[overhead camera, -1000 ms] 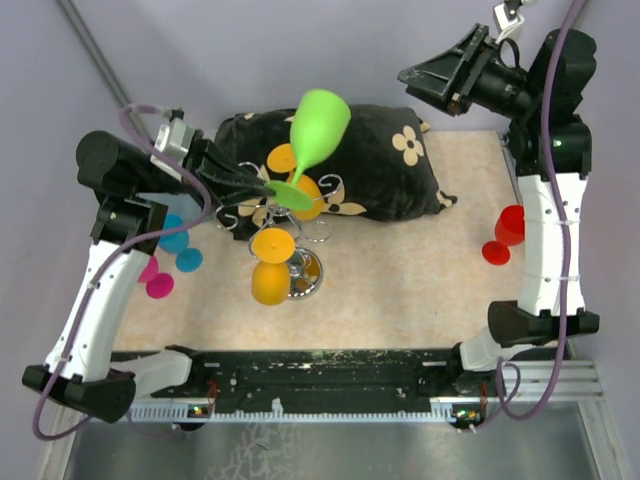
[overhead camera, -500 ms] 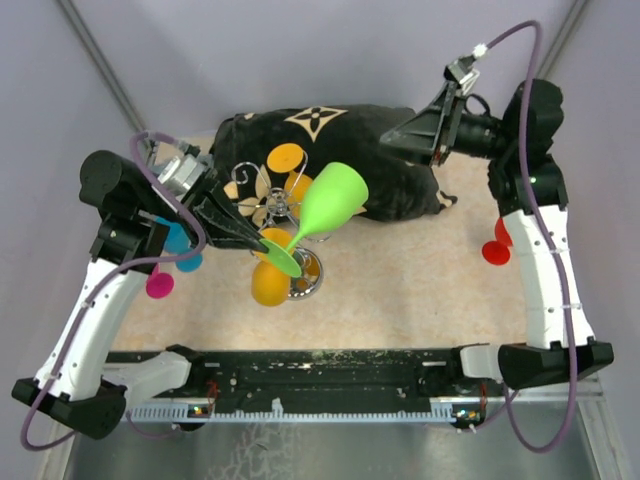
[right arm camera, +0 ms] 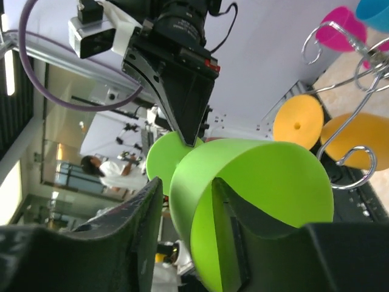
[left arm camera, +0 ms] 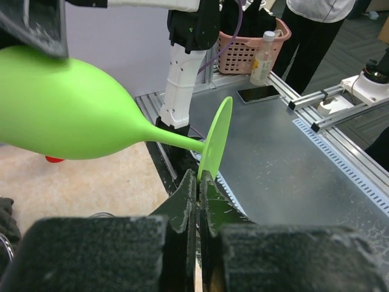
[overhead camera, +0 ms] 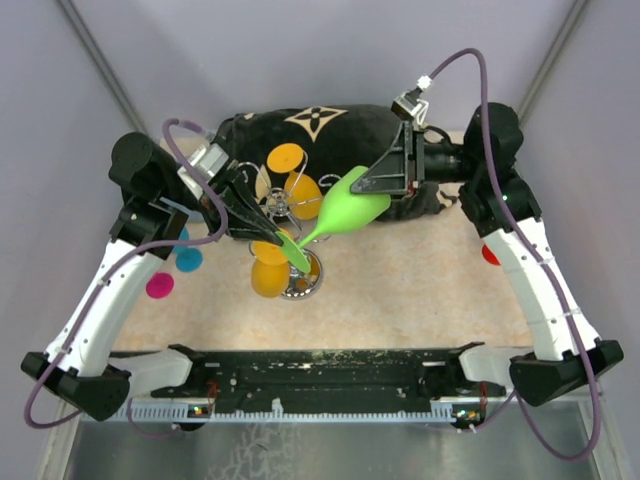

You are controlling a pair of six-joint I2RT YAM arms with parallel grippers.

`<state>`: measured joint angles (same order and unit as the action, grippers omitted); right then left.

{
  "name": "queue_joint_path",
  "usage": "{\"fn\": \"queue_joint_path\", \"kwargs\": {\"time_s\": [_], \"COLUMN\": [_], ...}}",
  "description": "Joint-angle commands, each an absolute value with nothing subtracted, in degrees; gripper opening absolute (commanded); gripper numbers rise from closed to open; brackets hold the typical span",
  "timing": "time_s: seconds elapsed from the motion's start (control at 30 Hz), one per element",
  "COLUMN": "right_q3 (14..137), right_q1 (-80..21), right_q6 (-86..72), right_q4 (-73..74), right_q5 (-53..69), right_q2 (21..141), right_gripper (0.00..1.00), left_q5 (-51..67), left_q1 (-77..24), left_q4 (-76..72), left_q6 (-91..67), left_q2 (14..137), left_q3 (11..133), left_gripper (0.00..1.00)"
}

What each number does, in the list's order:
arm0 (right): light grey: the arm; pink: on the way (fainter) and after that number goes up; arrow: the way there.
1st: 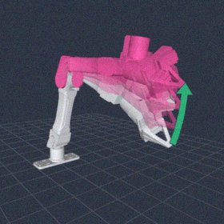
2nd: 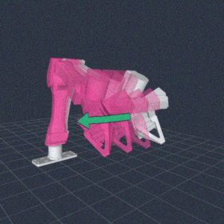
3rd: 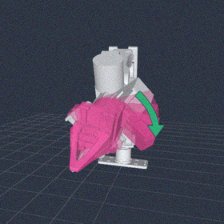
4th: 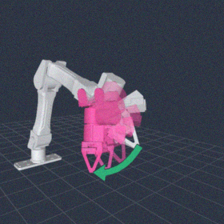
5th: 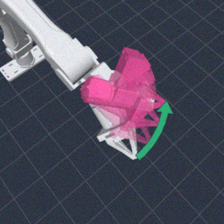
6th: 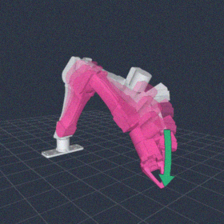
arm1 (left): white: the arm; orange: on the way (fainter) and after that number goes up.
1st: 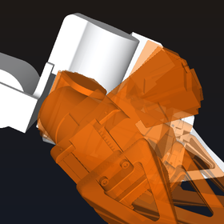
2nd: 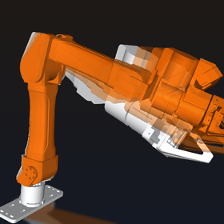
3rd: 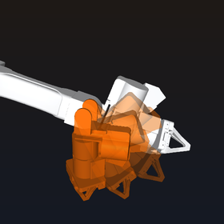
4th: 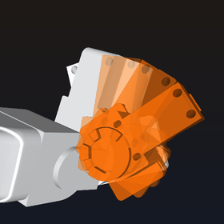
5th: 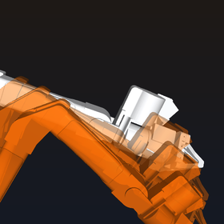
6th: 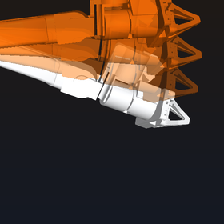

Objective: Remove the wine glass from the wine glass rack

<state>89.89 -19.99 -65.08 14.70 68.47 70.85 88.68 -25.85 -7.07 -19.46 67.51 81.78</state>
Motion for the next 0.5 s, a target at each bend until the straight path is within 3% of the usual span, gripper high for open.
{"fn": "queue_joint_path", "kwargs": {"time_s": [0.0, 0.03, 0.13, 0.2, 0.23, 0.27, 0.33, 0.47], "right_q3": [88.0, 87.4, 86.6, 88.6, 91.3, 94.9, 103.0, 114.6], "right_q1": [-24.1, -24.9, -25.8, -25.6, -24.8, -23.2, -17.9, -5.8], "right_q6": [-66.7, -66.9, -67.5, -67.8, -66.5, -64.1, -57.7, -46.8], "right_q4": [8.7, 8.2, 5.8, 4.9, 6.5, 10.2, 20.8, 36.4], "right_q5": [72.3, 72.4, 72.2, 71.7, 71.0, 69.9, 67.7, 61.3], "right_q2": [69.1, 69.0, 68.0, 67.3, 67.2, 67.4, 68.6, 70.3], "right_gripper": [0.24, 0.04, 0.0, 0.0, 0.0, 0.0, 0.0, 0.0], "left_q5": [89.2, 88.7, 84.4, 77.5, 73.2, 67.5, 58.3, 45.4], "left_q1": [-26.2, -26.2, -26.2, -25.4, -25.3, -25.2, -25.0, -24.8], "left_q4": [-6.3, -6.2, -6.0, -3.8, -1.9, 0.0, 1.7, 2.5], "left_q6": [-16.5, -15.9, -13.5, -8.6, -4.9, -2.1, 0.7, 1.4], "left_q2": [68.2, 68.2, 67.8, 66.9, 66.3, 65.8, 65.0, 63.8], "left_q3": [84.2, 84.1, 84.7, 85.8, 86.7, 87.3, 87.6, 88.1], "left_gripper": [0.0, 0.0, 0.01, 0.46, 0.64, 0.75, 0.89, 0.98]}}
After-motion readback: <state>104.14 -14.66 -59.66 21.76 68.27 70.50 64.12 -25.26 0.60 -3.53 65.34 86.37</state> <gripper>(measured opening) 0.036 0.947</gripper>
